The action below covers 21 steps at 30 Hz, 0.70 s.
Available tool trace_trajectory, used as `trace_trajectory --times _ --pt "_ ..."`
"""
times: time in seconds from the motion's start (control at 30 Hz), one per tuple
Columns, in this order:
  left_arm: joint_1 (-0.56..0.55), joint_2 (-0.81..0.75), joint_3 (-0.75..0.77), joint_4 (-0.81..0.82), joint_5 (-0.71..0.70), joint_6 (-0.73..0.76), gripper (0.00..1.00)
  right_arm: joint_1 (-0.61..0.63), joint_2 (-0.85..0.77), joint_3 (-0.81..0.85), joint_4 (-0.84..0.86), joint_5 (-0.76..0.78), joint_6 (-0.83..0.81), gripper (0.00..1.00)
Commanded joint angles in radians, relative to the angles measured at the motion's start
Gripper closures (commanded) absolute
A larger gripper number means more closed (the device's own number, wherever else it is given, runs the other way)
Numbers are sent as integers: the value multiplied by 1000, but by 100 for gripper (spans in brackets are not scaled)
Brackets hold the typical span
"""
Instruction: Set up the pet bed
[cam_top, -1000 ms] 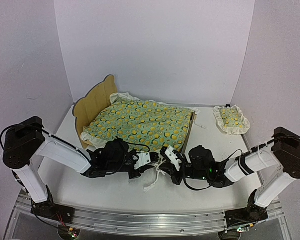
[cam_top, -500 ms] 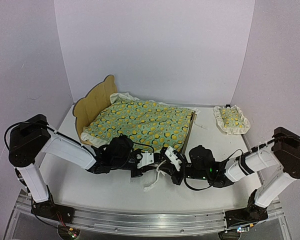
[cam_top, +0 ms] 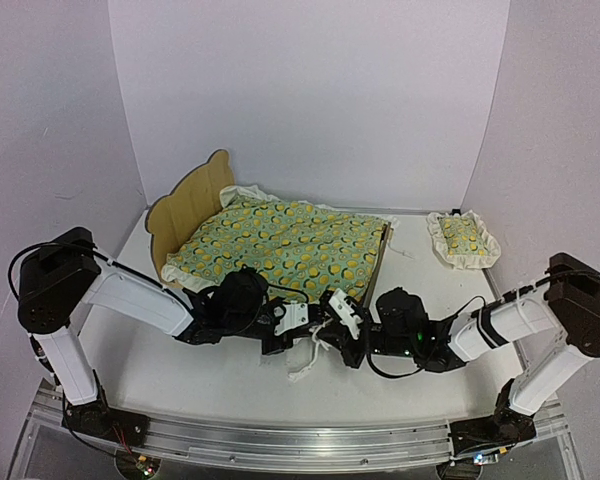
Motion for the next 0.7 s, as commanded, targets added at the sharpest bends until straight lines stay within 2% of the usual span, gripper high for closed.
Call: trace_trajectory --times 0.0,0.03,0.1,0.17,0.2,0.27,0.47,0.67 --pt "-1 -8 60 51 -6 -77 100 -4 -41 92 -173 85 224 84" --pt "-1 -7 59 51 -23 -96 100 -3 -63 115 -271 94 335 75" --pt "0 -4 61 50 -40 -125 100 3 -125 69 -292 71 564 62" --pt "0 -2 66 49 -53 -166 100 24 -152 21 -260 39 728 56" --pt "0 -3 66 49 -54 -180 100 51 -153 30 -301 79 766 53" --pt "0 -1 63 49 -57 -197 100 113 -149 49 -342 187 787 46" --pt "0 13 62 49 -55 -228 100 271 -103 74 -350 476 912 35" --pt "0 -1 50 48 -62 -239 100 292 50 97 -174 621 901 32"
